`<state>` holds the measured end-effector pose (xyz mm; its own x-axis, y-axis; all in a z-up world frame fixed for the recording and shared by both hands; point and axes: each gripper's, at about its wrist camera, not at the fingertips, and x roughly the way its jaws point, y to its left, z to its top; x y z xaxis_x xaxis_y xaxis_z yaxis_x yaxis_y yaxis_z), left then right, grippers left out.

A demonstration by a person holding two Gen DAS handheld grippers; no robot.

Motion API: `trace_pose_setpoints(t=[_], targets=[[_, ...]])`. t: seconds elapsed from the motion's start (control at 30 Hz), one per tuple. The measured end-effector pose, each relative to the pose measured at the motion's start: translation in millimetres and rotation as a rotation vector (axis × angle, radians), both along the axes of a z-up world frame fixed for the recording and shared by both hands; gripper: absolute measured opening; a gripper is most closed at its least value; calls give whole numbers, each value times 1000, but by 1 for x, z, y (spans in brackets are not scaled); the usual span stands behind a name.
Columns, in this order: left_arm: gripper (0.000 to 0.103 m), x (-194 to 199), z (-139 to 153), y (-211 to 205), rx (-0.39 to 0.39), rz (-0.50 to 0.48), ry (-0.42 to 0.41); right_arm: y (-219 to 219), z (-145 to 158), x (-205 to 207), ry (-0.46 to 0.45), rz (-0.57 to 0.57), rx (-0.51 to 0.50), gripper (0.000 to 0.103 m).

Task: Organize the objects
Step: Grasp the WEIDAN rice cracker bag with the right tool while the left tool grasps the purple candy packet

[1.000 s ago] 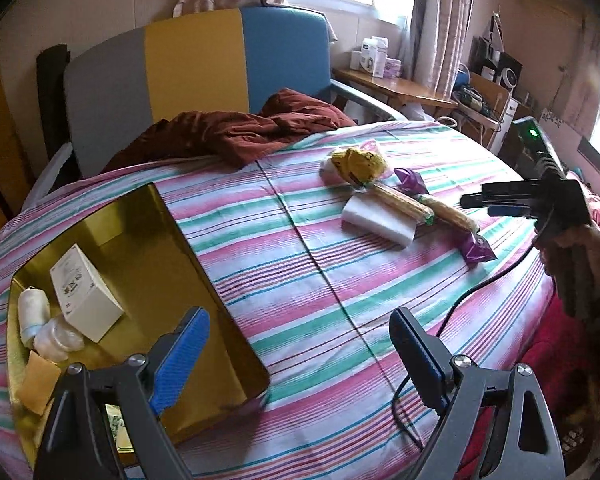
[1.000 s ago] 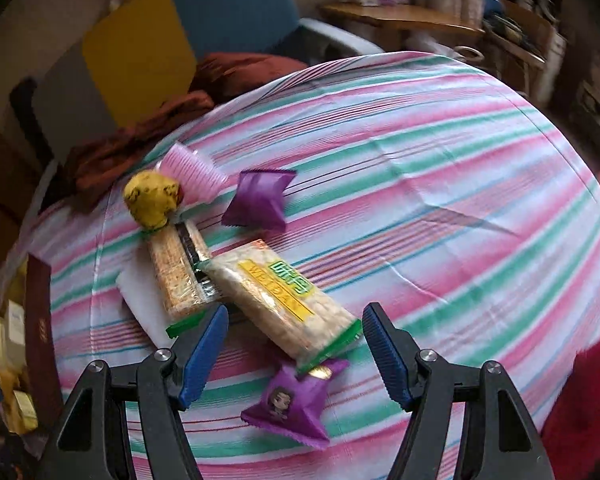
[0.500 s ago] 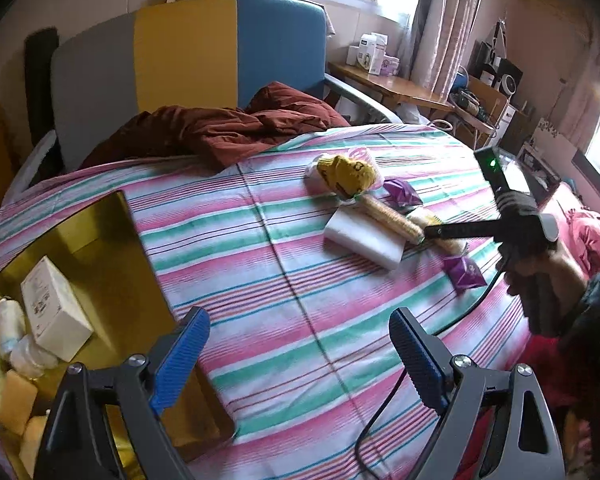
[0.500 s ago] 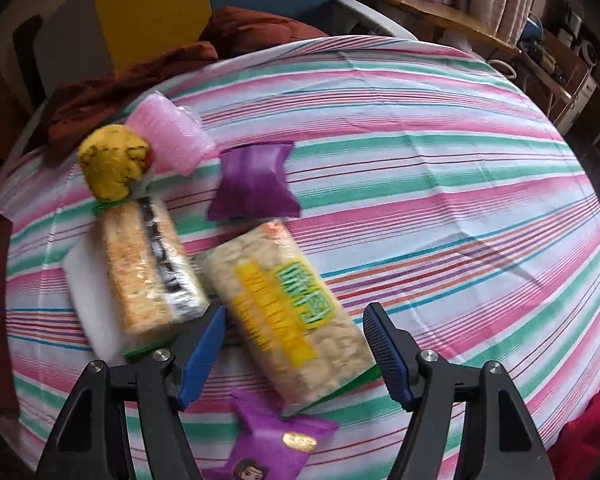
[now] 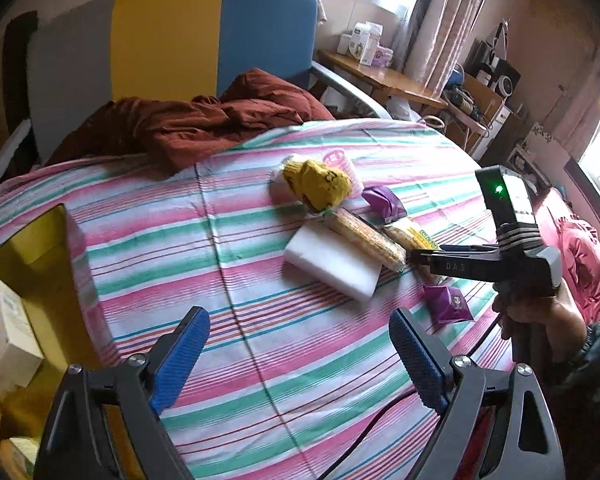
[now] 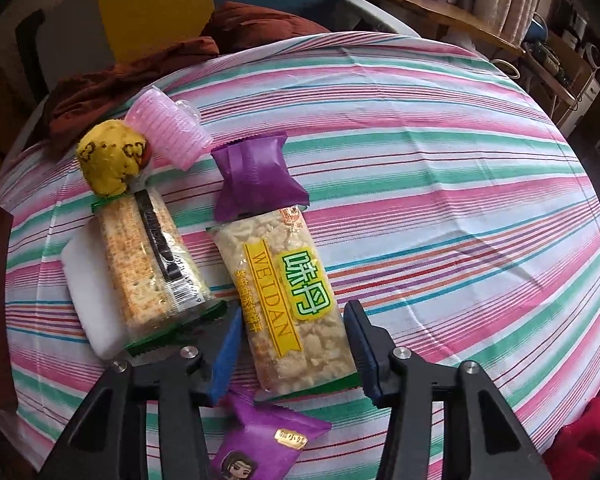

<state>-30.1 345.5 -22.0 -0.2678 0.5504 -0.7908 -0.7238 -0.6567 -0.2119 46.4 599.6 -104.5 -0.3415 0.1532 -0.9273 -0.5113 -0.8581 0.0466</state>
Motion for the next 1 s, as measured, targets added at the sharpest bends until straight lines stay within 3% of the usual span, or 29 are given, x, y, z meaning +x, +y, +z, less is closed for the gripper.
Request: trace_pose_setpoints(t=[0.3,0.57,0.83,1.0], targets=[[85,-9,-18,39,-28,-15,-55,8,-2,5,-20,-57,-29,51],[81,-21,-49,57,-106,32,-112,9,-2,6,-24,-58,-30,51],[77,-30,-59,66,-121,75,-150,13,-2,3,-27,-58,-31,51],[73,0,-51,81,-99,-85,-119,17,-2,5,-38,-88,-24,51]])
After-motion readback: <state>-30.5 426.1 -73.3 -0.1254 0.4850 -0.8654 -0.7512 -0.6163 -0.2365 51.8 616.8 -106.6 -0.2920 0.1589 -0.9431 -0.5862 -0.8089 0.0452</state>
